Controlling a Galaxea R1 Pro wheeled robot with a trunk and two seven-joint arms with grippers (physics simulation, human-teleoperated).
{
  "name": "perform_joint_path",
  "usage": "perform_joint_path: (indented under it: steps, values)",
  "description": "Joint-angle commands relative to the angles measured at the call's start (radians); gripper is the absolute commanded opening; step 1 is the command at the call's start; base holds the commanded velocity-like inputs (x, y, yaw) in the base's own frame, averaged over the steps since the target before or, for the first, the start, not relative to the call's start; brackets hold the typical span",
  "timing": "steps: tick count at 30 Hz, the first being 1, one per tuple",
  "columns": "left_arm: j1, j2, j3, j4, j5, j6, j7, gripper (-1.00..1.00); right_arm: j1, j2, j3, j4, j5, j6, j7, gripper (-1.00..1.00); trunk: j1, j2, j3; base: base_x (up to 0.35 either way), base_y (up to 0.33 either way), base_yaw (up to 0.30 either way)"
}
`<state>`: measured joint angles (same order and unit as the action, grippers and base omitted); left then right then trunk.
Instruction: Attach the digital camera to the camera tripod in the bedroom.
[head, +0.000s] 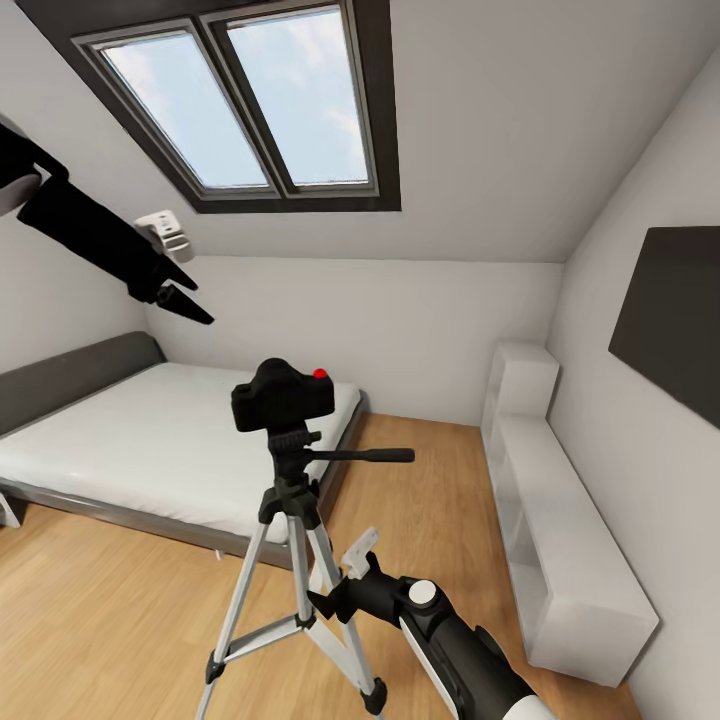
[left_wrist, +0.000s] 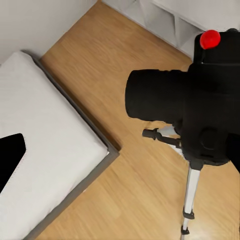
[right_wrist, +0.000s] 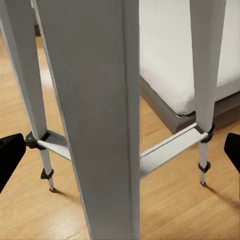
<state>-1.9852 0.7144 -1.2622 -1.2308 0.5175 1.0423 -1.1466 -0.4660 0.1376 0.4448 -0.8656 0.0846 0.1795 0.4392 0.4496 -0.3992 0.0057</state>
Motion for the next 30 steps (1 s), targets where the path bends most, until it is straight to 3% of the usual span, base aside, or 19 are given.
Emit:
perform_joint_path:
  steps: [1, 12, 17, 19, 20, 22, 28, 29, 30]
  values:
    - [-0.001, 0.003, -0.001, -0.001, 0.003, 0.005, 0.004, 1.00, 0.000, 0.000, -0.001, -0.001, 0.009, 0.003, 0.004, 1.00, 0.000, -0.001, -0.001, 0.000, 0.000, 0.000]
    - [0.007, 0.023, 0.005, -0.002, 0.002, 0.005, 0.019, 1.00, 0.000, 0.000, -0.001, -0.001, 0.008, 0.004, 0.004, 1.00, 0.000, -0.001, -0.001, 0.000, 0.000, 0.000]
    - [0.030, 0.047, 0.007, -0.002, -0.001, 0.005, 0.019, 1.00, 0.000, 0.000, -0.002, -0.001, 0.008, 0.004, 0.004, 1.00, 0.000, -0.001, -0.001, 0.000, 0.000, 0.000]
    - [0.047, 0.065, 0.008, 0.000, -0.001, 0.005, 0.020, 1.00, 0.000, -0.001, -0.002, -0.001, 0.008, 0.004, 0.004, 1.00, 0.000, -0.001, -0.001, 0.000, 0.000, 0.000]
    - [0.068, 0.089, 0.009, 0.001, -0.002, 0.005, 0.021, 1.00, 0.000, -0.003, -0.003, -0.001, 0.008, 0.005, 0.005, 1.00, 0.000, -0.001, -0.001, 0.000, 0.000, 0.000]
    - [0.079, 0.103, 0.009, 0.002, -0.002, 0.005, 0.021, 1.00, 0.001, -0.004, -0.003, -0.001, 0.008, 0.005, 0.005, 1.00, 0.000, -0.001, -0.001, 0.000, 0.000, 0.000]
    - [0.127, 0.197, 0.011, -0.002, -0.001, 0.001, 0.023, 1.00, 0.009, -0.020, -0.005, 0.020, 0.009, 0.005, 0.005, 1.00, 0.000, -0.001, -0.001, 0.000, 0.000, 0.000]
    - [0.127, 0.197, 0.011, -0.002, -0.001, 0.001, 0.023, 1.00, 0.009, -0.020, -0.005, 0.020, 0.009, 0.005, 0.005, 1.00, 0.000, -0.001, -0.001, 0.000, 0.000, 0.000]
    - [0.132, 0.213, 0.011, -0.002, -0.001, -0.001, 0.023, 1.00, 0.009, -0.026, -0.005, 0.030, 0.010, 0.005, 0.004, 1.00, 0.000, -0.001, -0.001, 0.000, 0.000, 0.000]
